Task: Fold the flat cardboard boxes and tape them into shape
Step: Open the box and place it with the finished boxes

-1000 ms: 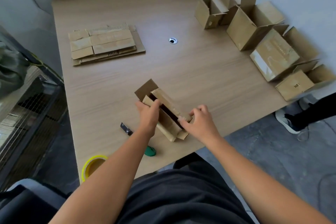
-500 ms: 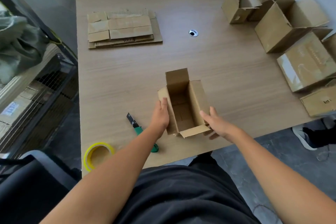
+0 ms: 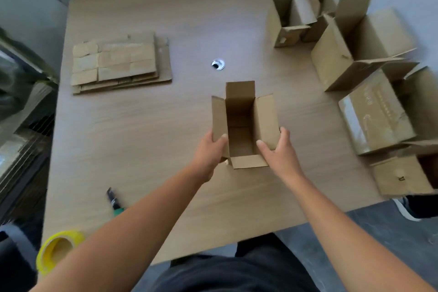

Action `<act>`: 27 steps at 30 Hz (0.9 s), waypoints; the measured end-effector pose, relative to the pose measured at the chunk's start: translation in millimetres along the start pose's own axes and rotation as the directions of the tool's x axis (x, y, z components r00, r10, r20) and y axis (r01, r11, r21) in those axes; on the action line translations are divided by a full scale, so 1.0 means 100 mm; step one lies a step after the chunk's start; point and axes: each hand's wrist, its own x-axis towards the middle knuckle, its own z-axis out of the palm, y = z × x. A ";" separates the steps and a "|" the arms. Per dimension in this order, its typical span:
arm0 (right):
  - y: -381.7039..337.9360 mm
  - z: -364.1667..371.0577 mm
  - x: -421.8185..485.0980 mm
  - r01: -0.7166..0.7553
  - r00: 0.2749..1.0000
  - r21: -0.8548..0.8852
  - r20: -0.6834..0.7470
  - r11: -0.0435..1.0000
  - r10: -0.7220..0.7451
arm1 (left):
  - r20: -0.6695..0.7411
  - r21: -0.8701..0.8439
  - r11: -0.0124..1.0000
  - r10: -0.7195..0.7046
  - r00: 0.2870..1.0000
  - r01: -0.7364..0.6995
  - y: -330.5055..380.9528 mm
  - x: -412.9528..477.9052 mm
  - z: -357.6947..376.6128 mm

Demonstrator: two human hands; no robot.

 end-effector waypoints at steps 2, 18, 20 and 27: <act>0.01 -0.38 0.33 0.122 0.989 -0.106 -0.065 0.987 -0.129 | -0.075 -0.008 1.000 -0.007 0.997 0.006 0.22 0.30 0.43; -0.42 -2.04 1.97 0.361 0.903 -0.520 -0.012 0.774 -0.429 | -0.106 0.170 0.984 0.064 0.992 -0.045 1.44 1.85 2.38; -0.58 -2.01 2.01 0.414 0.880 -0.513 0.015 0.752 -0.474 | -0.106 0.377 0.905 0.252 0.962 -0.195 1.57 1.79 2.14; -1.59 -0.88 2.16 0.586 0.798 -0.573 0.287 0.573 -0.529 | -0.039 0.921 0.348 0.534 0.845 -0.177 2.00 1.70 0.31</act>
